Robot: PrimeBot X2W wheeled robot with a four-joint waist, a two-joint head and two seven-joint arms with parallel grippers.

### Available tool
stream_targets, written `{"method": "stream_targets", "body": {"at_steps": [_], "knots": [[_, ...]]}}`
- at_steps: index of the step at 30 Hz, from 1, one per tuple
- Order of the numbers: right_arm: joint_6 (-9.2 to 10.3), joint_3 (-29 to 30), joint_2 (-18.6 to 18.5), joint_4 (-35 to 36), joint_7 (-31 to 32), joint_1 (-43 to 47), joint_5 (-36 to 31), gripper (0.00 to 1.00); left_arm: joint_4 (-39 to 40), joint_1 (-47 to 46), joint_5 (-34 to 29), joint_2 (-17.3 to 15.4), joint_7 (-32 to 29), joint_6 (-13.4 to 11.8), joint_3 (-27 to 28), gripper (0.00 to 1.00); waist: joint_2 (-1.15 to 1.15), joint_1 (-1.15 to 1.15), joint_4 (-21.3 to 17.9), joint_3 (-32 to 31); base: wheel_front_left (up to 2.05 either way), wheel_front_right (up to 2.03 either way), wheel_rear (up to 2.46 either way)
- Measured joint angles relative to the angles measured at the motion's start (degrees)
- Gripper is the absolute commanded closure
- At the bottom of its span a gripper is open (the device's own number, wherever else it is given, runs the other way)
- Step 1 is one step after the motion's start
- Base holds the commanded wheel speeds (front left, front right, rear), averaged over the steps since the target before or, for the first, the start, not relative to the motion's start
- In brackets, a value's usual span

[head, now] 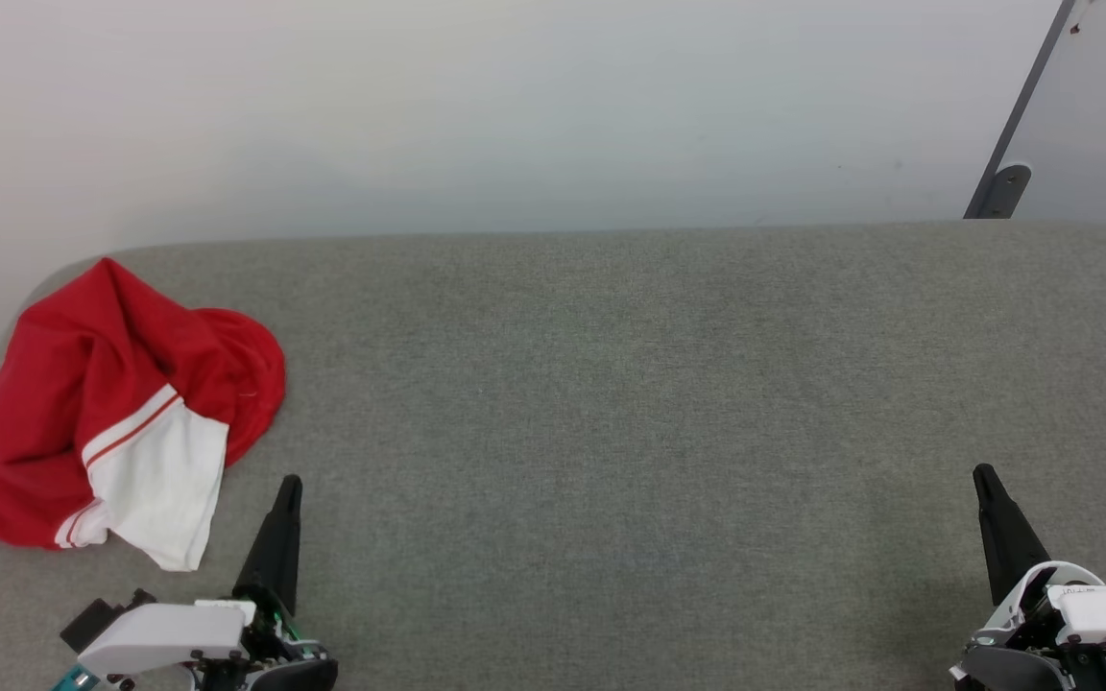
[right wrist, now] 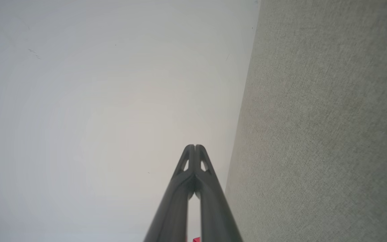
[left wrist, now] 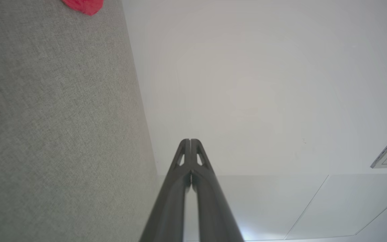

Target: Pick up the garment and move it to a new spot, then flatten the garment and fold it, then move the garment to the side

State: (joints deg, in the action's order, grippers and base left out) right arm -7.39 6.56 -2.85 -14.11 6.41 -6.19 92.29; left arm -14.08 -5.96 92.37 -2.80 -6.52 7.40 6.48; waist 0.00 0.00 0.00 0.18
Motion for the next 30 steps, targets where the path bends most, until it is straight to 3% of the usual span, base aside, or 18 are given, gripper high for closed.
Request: {"method": "stream_targets", "body": {"at_steps": [30], "knots": [[0.00, 0.00, 0.00, 0.00, 0.00, 0.00, 0.00, 1.00, 0.00, 0.00, 0.00, 0.00, 0.00, -0.01, 0.00, 1.00, 0.00, 0.00, 0.00, 0.00, 0.00, 0.00, 0.00]]}}
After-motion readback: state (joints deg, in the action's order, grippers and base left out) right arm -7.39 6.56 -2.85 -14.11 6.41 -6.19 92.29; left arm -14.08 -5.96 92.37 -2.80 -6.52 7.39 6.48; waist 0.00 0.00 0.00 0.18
